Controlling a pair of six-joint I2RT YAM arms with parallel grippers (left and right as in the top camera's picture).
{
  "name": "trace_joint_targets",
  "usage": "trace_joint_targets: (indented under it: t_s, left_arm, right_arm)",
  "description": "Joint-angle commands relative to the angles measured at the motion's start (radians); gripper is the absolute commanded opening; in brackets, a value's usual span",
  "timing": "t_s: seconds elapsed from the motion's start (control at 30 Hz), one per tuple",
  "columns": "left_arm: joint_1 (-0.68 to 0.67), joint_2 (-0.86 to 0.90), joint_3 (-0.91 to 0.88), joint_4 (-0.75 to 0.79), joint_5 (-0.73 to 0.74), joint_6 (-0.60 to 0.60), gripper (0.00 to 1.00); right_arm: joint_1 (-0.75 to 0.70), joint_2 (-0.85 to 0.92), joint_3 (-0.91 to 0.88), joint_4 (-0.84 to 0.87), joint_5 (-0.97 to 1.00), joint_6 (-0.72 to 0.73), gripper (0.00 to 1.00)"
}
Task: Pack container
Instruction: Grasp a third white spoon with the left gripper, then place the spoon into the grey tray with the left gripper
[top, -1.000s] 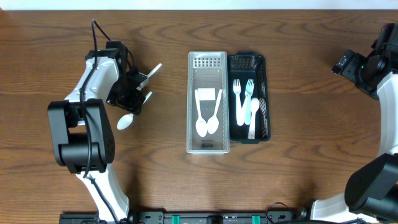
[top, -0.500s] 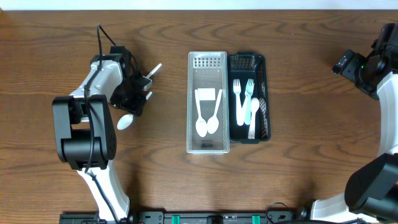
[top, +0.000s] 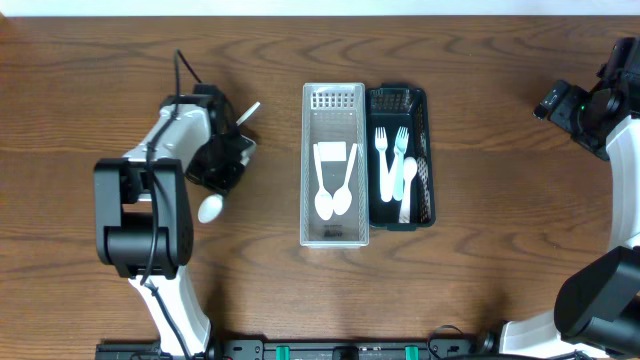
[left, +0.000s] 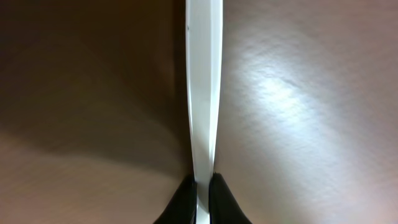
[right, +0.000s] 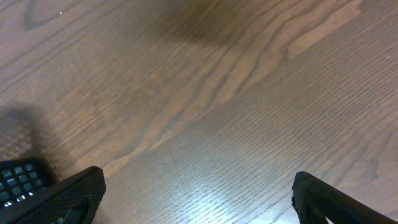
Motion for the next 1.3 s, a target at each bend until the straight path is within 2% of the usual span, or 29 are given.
trace_joint_targets:
  t_s: [0.0,0.13,0.23,0.33,0.57,0.67,0.7,0.73,0.83,0.97,1.07,1.2,1.27]
  left_arm:
    - [-0.067,-0.094,0.069,-0.078,0.011,-0.084,0.06]
    - [-0.171,-0.223,0.165,-0.149,0.011,-0.202,0.06]
    - [-0.261,-0.320,0.193,-0.108,0.011,-0.303,0.06]
    - [-0.352,-0.378,0.193,-0.029,0.019,-0.478,0.06]
    - [-0.522,-0.320,0.174,0.089,0.071,-0.735,0.07]
    - [-0.538,-0.257,0.174,0.104,0.071,-0.799,0.15]
    - [-0.537,-0.237,0.174,0.106,0.071,-0.806,0.21]
    - [-0.534,-0.225,0.174,0.108,0.072,-0.806,0.31]
    - [-0.510,-0.217,0.176,0.109,0.071,-0.790,0.46]
    - [-0.441,-0.249,0.213,0.092,0.053,-0.664,0.55]
    - [-0.363,-0.283,0.231,0.094,-0.036,-0.535,0.68]
    - [-0.243,-0.276,0.229,0.136,-0.088,-0.297,0.69]
    - [-0.179,-0.254,0.229,0.162,-0.087,-0.229,0.69]
  right_arm:
    - [-0.006,-0.004,0.000,0.002,0.003,0.018,0.99]
    - [-0.006,-0.004,0.000,0.002,0.003,0.018,0.99]
    - [-0.006,-0.004,0.000,0.002,0.003,0.018,0.99]
    - [-0.006,-0.004,0.000,0.002,0.003,0.018,0.99]
    - [-0.006,-0.004,0.000,0.002,0.003,0.018,0.99]
    - [-0.006,-0.004,0.000,0.002,0.003,0.018,0.99]
    - [-0.006,-0.004,0.000,0.002,0.003,0.018,0.99]
    - [-0.006,-0.004,0.000,0.002,0.003,0.018,0.99]
    - [-0.006,-0.004,0.000,0.002,0.003,0.018,0.99]
    - [-0.006,-0.004,0.000,0.002,0.003,0.017,0.99]
    - [-0.006,-0.004,0.000,0.002,0.003,0.017,0.99]
    - [-0.006,-0.004,0.000,0.002,0.003,0.018,0.99]
    - [-0.006,-0.004,0.000,0.002,0.003,0.017,0.99]
